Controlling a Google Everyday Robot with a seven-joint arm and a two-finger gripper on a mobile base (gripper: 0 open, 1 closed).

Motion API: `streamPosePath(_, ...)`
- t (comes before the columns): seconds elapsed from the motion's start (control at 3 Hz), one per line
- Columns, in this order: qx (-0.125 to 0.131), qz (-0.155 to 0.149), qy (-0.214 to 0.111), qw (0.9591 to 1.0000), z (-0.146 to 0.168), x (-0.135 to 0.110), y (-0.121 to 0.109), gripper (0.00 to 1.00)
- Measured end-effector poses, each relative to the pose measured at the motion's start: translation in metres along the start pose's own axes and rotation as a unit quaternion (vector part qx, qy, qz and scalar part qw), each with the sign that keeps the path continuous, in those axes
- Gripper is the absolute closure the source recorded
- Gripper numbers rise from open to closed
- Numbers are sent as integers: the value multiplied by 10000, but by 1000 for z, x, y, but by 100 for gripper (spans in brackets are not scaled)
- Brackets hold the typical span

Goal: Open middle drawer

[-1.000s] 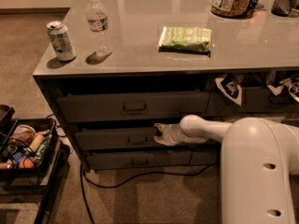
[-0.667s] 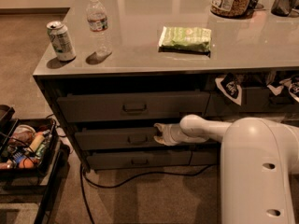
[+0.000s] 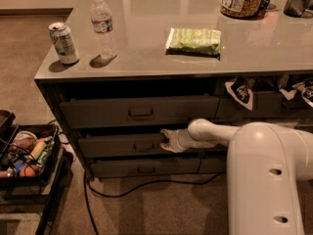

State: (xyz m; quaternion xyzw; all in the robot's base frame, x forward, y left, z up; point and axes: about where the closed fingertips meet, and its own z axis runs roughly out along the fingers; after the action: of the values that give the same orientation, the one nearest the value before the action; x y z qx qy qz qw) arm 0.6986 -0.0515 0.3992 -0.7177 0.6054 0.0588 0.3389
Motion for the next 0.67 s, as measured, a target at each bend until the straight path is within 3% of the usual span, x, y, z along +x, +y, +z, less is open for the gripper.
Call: streamPosePath(0.67,-137,72,-70,9999,3,0,0,56)
